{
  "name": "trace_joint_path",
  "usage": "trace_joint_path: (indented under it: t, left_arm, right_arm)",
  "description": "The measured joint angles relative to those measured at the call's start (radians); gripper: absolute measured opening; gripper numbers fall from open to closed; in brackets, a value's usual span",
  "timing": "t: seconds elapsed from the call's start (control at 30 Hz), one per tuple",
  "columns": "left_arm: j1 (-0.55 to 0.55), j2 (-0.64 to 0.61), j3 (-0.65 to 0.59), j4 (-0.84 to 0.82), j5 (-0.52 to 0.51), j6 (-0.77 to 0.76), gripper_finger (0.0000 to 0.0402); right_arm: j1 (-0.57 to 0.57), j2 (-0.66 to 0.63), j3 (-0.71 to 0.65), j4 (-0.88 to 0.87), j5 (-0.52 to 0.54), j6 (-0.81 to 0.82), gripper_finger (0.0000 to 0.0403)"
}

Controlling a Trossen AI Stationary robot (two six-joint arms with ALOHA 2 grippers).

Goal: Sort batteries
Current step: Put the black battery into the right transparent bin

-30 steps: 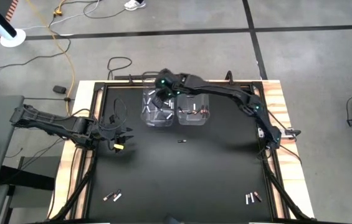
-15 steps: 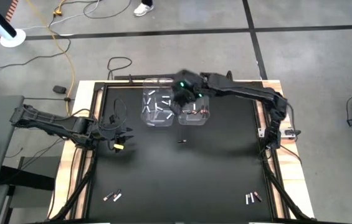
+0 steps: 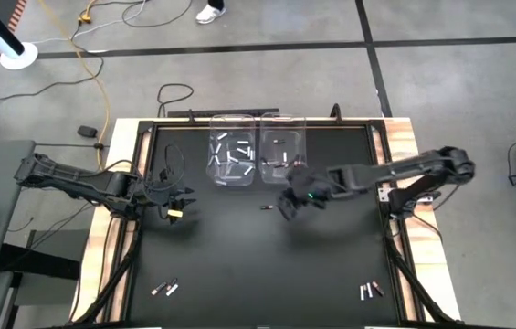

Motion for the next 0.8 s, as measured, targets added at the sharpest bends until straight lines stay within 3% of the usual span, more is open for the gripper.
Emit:
trace_joint_path:
  t: [0.2, 0.47, 0.8]
  left_arm:
    - [0.0, 0.0, 0.0, 0.036, -0.001, -0.006, 0.0139]
    - [0.0, 0.041, 0.0, 0.219, -0.001, 0.131, 0.0139]
    - [0.0, 0.43, 0.0, 0.74, -0.043, 0.166, 0.0139]
  right_arm:
    - [0.094, -0.099, -0.175, 0.009, 0.096, 0.165, 0.0136]
    - [0.168, -0.203, -0.337, 0.013, 0.102, 0.228, 0.0136]
    - [0.261, -0.391, -0.527, 0.013, 0.102, 0.257, 0.0136]
